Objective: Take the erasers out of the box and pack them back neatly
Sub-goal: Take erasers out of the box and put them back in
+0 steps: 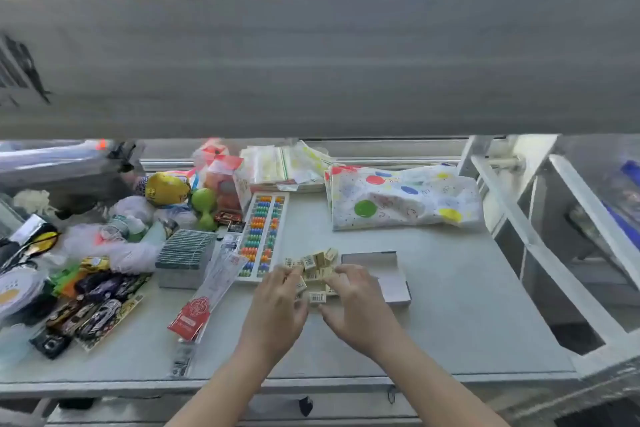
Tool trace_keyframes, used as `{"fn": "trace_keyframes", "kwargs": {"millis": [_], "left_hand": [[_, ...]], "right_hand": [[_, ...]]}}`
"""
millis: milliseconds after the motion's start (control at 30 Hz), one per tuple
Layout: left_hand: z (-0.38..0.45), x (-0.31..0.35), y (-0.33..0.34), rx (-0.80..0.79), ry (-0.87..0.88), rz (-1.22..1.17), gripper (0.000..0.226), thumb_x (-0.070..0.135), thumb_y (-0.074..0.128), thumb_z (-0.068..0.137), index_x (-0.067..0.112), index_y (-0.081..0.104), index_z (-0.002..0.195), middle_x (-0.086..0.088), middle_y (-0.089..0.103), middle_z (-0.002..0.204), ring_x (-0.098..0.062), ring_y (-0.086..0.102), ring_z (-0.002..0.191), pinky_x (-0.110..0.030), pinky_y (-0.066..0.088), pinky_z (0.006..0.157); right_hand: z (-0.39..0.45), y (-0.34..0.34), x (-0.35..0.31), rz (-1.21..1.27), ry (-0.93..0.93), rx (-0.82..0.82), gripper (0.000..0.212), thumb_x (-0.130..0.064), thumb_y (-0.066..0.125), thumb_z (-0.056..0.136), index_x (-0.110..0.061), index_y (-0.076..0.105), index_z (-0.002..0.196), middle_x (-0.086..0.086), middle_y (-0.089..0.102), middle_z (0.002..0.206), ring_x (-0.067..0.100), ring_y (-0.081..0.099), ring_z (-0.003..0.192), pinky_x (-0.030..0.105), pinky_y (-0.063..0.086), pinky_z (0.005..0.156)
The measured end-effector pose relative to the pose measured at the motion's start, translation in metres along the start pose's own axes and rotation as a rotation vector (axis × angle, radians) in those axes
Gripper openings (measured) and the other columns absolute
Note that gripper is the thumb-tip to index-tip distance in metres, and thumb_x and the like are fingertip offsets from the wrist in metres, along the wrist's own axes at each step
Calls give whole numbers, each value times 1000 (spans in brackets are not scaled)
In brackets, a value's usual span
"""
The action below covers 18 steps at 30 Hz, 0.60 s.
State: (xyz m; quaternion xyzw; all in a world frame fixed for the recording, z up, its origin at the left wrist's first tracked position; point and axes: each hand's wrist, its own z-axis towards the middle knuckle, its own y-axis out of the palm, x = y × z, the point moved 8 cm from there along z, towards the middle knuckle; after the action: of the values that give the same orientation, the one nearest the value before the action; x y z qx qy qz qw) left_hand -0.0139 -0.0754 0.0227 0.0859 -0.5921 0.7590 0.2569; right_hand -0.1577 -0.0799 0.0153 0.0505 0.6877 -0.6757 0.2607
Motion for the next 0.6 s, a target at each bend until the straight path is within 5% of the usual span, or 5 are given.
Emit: {"fn": "trace_keyframes", "kwargs": {"millis": [133, 333, 600], "left_hand": [[2, -9, 11, 65, 75, 0, 35, 15, 76, 83, 10, 69, 116, -2, 55, 103, -20, 57, 94, -36, 56, 83], [-3, -20, 21, 206, 107, -86, 29, 16, 75, 84, 16, 69, 113, -1, 51, 116, -17, 53, 108, -30, 49, 95], [-3, -23, 20, 252, 146, -77, 24, 13, 72, 88, 12, 75, 112, -3, 68, 115, -24, 60, 110, -36, 44, 102]], "right_hand": [[9, 17, -1, -94, -67, -3, 48, -49, 53, 94, -27, 60, 137, 6, 47, 147, 26, 35, 143, 37, 27, 115], [16, 25, 5, -195, -171, 175, 35, -49, 60, 94, -22, 77, 109, 9, 59, 134, 32, 47, 135, 44, 32, 112], [8, 28, 1, -253, -262, 349, 33, -50, 62, 95, -26, 79, 111, 9, 61, 129, 33, 48, 129, 41, 22, 113]]}}
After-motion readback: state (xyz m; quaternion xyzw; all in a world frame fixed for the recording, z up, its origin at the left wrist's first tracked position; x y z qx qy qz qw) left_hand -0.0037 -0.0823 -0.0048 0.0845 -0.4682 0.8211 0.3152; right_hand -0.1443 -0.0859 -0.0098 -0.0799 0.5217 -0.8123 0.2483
